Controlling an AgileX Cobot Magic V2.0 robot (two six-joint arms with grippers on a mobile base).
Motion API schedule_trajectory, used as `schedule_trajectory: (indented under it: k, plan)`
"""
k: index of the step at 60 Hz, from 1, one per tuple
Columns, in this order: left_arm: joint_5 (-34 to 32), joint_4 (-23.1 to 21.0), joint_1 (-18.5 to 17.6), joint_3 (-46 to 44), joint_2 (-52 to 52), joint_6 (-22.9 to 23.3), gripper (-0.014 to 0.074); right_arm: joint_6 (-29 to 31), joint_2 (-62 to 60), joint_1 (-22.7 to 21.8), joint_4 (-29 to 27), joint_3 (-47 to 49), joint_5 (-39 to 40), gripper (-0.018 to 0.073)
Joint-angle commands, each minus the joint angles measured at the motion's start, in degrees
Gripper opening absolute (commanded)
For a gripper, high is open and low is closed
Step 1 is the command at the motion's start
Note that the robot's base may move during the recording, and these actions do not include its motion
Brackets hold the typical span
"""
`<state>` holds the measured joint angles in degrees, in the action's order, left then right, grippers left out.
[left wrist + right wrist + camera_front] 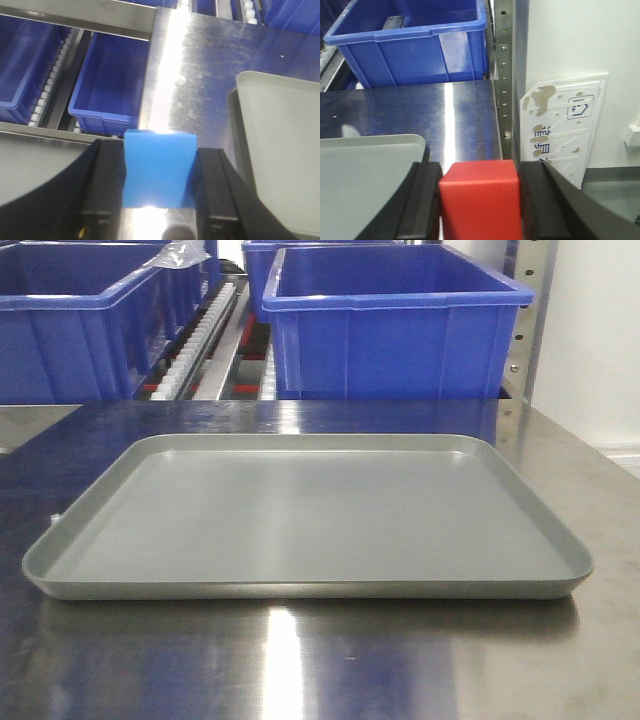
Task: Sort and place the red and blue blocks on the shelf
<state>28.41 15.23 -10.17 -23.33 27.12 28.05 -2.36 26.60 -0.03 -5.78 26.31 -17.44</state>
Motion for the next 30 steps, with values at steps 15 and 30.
schedule_trajectory:
  k: [15, 30]
  plan:
    - [-4.42, 0.67, 0.15, -1.69, 0.45, 0.35, 0.0122, 0.43, 0.05, -0.46, 0.39, 1.70, 5.16, 0.0055]
    - [-4.42, 0.67, 0.15, -1.69, 0.45, 0.35, 0.0122, 0.43, 0.05, -0.46, 0.39, 1.70, 5.16, 0.0055]
